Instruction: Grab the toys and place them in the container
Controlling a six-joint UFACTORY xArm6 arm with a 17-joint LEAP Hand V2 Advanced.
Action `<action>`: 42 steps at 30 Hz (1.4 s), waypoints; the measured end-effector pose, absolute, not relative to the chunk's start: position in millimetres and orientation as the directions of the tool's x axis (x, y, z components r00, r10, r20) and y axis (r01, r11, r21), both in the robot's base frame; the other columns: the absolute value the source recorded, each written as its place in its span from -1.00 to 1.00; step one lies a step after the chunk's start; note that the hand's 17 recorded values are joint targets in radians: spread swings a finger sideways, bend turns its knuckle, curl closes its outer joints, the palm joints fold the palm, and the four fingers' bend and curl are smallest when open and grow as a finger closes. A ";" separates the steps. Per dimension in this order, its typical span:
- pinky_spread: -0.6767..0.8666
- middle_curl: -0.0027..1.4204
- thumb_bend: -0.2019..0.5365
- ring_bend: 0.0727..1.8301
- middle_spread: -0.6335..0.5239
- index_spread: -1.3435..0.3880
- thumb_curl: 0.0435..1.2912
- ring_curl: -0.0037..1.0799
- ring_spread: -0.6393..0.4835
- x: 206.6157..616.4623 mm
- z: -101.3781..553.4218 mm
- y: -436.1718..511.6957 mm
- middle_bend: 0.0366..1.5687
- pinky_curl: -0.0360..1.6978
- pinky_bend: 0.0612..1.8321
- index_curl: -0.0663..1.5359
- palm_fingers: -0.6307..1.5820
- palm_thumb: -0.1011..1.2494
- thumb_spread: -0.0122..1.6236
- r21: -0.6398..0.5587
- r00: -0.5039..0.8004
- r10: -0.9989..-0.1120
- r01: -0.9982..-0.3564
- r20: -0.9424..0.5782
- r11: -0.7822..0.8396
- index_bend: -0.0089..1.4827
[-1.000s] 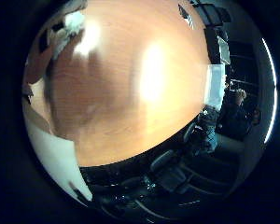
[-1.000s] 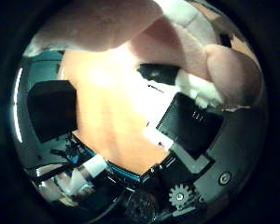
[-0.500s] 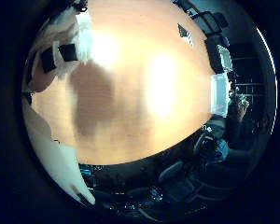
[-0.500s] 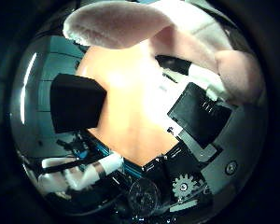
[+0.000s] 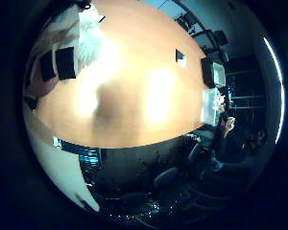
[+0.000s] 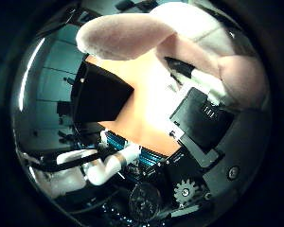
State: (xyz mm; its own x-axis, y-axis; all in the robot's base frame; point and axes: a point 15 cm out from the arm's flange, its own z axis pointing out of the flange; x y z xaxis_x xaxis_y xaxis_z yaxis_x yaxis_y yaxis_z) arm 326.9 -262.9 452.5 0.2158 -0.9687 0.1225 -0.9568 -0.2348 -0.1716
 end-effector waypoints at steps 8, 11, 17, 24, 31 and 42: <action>-0.42 0.34 -0.50 0.46 -0.23 0.20 0.10 0.48 -0.29 353.1 520.4 -140.2 0.59 0.20 0.28 0.37 0.48 0.70 0.07 -0.259 0.319 -0.940 -0.904 0.119 -0.339 0.31; -0.42 0.35 -0.50 0.44 -0.23 0.20 0.12 0.49 -0.29 359.8 541.8 -80.4 0.58 0.21 0.27 0.37 0.49 0.70 0.05 -0.295 0.377 -0.919 -0.870 0.114 -0.394 0.30; -0.43 0.35 -0.50 0.42 -0.23 0.19 0.16 0.50 -0.30 354.2 564.9 41.7 0.57 0.24 0.23 0.38 0.50 0.70 0.01 -0.332 0.510 -0.858 -0.799 0.070 -0.502 0.29; -0.44 0.36 -0.50 0.41 -0.24 0.19 0.19 0.51 -0.30 323.8 565.5 148.6 0.55 0.26 0.21 0.40 0.51 0.69 0.00 -0.332 0.623 -0.782 -0.734 0.018 -0.593 0.27; -0.45 0.37 -0.53 0.39 -0.24 0.18 0.18 0.53 -0.31 303.6 561.1 190.7 0.53 0.28 0.22 0.41 0.53 0.60 0.04 -0.324 0.661 -0.750 -0.709 0.002 -0.626 0.23; -0.50 0.08 -0.54 0.09 -0.35 0.02 -0.38 0.15 -0.33 293.9 560.4 189.6 0.10 0.04 -0.21 0.06 -0.08 0.11 0.35 -0.328 0.675 -0.738 -0.696 0.007 -0.639 -0.49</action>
